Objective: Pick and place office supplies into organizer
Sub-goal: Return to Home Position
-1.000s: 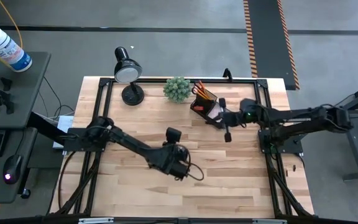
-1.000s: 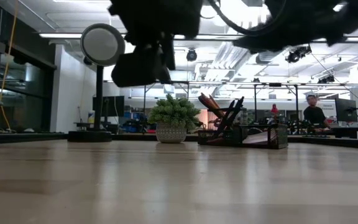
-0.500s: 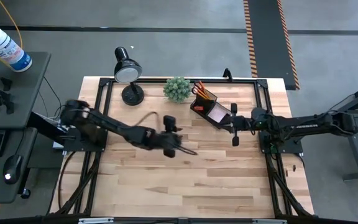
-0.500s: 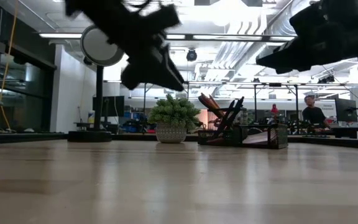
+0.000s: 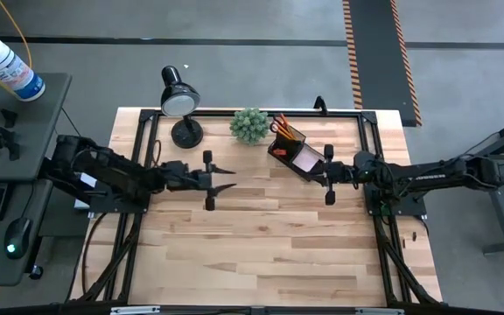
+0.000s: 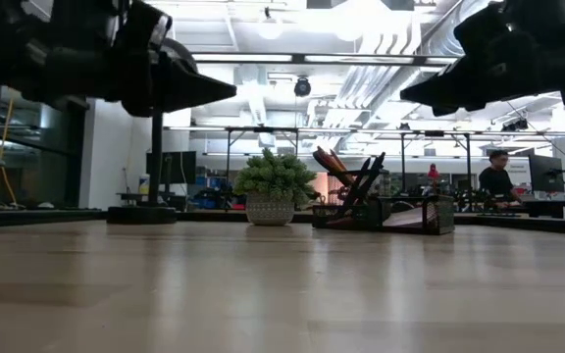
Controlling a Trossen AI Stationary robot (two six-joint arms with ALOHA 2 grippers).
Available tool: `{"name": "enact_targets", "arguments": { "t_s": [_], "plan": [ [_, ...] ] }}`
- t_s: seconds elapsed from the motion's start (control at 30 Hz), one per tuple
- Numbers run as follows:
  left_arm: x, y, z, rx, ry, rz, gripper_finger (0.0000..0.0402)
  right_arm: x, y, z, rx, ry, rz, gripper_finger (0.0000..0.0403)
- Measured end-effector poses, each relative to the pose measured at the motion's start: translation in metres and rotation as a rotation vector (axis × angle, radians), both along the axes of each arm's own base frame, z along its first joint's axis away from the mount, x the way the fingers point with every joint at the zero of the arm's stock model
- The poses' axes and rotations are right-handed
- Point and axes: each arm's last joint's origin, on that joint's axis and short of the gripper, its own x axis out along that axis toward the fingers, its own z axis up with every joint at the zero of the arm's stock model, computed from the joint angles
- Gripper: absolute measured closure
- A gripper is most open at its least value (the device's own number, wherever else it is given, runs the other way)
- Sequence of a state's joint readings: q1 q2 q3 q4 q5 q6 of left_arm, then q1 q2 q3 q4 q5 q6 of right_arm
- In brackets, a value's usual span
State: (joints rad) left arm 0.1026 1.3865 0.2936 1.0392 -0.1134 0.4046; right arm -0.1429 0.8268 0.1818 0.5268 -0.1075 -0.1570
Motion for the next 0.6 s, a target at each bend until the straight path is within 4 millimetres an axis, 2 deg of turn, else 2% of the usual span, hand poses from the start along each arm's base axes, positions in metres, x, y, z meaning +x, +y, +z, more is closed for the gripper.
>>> {"name": "enact_targets", "arguments": {
  "t_s": [0.37,0.6],
  "plan": [
    [-0.057,0.007,-0.005,-0.034,-0.133,0.082,0.0252,0.004,-0.002,-0.007,0.023,0.048,-0.048,0.0403],
    [-0.075,0.004,-0.01,-0.025,-0.138,0.077,0.0252,0.005,-0.002,-0.008,-0.001,0.043,-0.05,0.0403]
  ]
}}
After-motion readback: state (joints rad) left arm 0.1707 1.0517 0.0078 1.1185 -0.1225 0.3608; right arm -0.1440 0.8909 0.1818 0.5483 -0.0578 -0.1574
